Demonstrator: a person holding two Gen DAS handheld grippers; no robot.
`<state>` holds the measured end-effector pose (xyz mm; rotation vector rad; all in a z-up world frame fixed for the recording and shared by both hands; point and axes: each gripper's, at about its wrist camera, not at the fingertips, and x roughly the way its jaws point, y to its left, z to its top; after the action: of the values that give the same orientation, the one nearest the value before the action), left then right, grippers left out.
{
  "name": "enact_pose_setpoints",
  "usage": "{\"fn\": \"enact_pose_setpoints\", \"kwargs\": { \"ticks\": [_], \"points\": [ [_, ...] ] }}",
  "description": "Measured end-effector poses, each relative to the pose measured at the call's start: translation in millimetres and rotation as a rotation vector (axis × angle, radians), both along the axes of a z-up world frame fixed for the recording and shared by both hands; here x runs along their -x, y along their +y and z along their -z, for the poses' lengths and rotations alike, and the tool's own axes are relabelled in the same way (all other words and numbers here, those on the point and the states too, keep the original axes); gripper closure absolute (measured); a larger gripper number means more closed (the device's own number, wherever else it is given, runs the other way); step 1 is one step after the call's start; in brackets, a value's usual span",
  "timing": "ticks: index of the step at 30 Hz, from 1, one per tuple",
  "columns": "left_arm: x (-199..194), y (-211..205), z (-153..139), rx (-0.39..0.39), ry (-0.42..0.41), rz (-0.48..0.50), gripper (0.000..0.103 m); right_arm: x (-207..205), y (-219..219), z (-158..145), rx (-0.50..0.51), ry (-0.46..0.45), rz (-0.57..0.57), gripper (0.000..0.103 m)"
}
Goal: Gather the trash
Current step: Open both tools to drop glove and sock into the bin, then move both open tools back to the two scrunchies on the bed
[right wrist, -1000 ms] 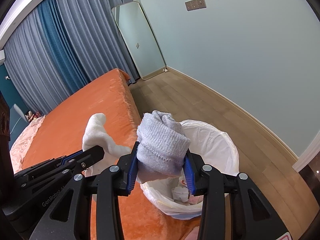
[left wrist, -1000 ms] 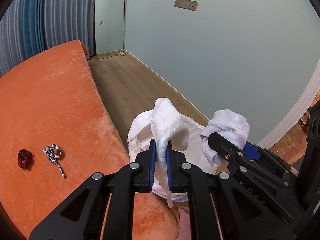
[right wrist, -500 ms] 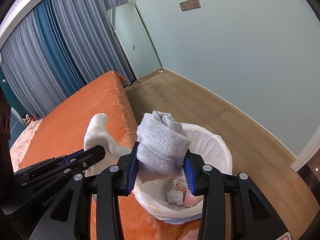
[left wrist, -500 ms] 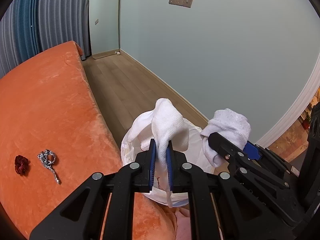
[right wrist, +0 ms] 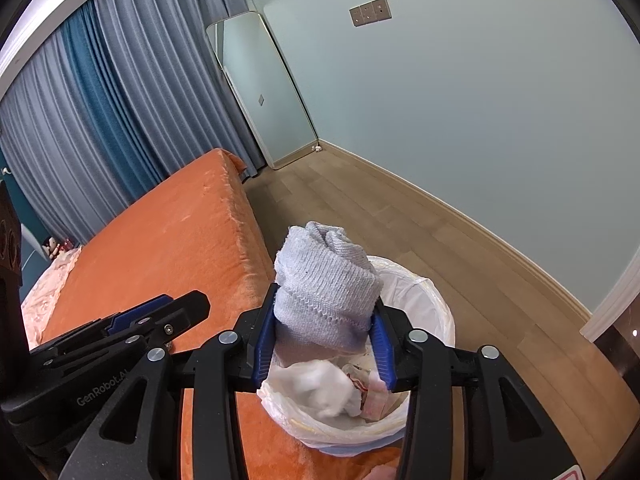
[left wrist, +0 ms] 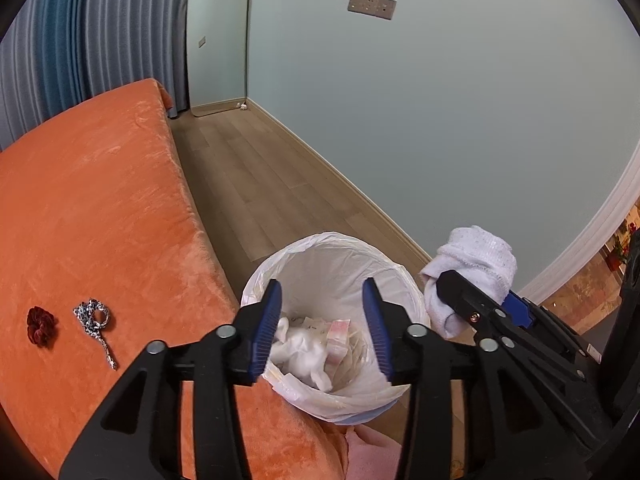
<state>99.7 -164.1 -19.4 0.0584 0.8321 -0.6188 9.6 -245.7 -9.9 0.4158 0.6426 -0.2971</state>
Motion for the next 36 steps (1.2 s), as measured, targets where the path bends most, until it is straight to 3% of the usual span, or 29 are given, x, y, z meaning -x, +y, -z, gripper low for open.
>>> {"fn": "enact_pose_setpoints", "kwargs": {
  "ticks": [16, 36],
  "points": [
    [-2.2, 30.5, -4.3, 0.021, 0.001, -0.06, 0.055, -6.0, 5.7, -2.7, 0.011, -0.008, 0.0, 0.05],
    [-8.3, 79.9, -4.7, 0.043, 0.008, -0.136, 0.055, -27.7, 29.9, 3.6, 0.033, 0.015, -0.071, 0.049]
  ]
}}
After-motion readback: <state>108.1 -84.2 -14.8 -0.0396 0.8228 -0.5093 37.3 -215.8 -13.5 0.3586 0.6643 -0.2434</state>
